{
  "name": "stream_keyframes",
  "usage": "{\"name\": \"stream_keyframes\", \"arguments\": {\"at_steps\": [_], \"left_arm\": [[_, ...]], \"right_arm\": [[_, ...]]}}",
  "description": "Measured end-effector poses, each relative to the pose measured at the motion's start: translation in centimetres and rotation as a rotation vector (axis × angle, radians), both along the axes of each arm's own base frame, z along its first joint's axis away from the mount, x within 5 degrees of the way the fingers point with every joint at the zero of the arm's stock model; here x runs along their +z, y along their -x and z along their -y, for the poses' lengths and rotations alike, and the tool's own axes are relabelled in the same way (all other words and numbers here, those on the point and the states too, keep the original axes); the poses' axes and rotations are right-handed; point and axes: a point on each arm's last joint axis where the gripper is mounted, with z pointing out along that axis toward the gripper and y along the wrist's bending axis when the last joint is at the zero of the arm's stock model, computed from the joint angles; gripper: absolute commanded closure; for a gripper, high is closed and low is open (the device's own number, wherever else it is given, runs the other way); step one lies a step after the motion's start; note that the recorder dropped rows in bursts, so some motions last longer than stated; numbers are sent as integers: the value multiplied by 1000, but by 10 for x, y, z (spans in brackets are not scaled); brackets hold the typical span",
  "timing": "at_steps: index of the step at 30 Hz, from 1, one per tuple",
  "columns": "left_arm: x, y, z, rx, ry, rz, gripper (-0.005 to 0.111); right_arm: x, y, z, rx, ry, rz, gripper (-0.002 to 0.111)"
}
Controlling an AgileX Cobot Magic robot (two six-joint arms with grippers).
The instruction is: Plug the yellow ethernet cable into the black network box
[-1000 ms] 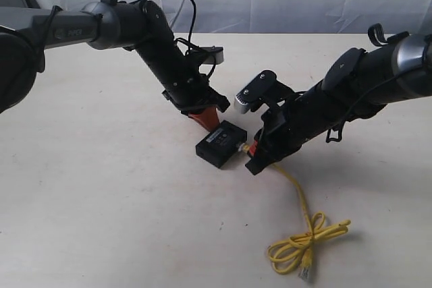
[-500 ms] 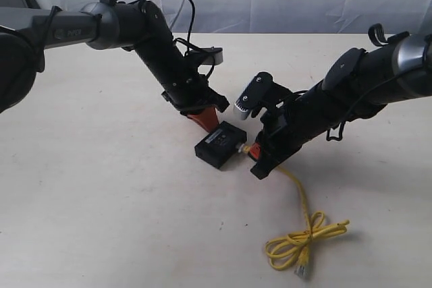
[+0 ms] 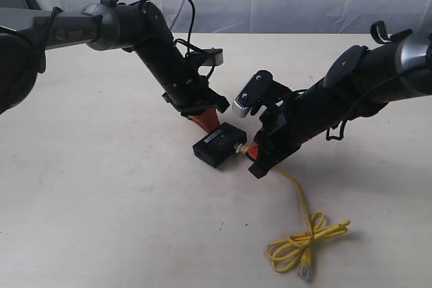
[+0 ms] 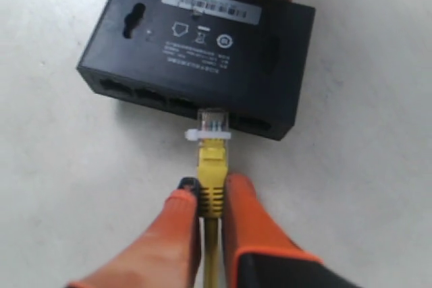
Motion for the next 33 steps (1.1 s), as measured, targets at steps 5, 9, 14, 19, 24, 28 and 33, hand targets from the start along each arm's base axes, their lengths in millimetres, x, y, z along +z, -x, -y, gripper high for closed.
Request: {"name": "stream_keyframes", "arguments": {"at_steps": [5, 9, 14, 19, 24, 28, 33], "left_arm": [[-1, -1, 0, 3, -3, 9, 106], [-1, -1, 0, 3, -4, 13, 107], [2, -2, -2, -8, -21, 31, 107], [16, -1, -1, -6, -4, 57, 107], [19, -1, -1, -6, 0, 60, 107], [16, 0, -1, -13, -3, 43, 107], [4, 1, 0, -18, -16, 14, 107]], "right_arm": [[-3, -2, 1, -34, 0, 4, 109], [-3, -2, 1, -46, 0, 2, 109], [-4, -3, 3, -86, 18, -7, 109], [-5, -4, 5, -113, 28, -2, 109], [-5, -4, 5, -116, 30, -2, 109], [-5, -4, 5, -111, 31, -4, 109], [-3, 1, 6, -56, 60, -24, 109]]}}
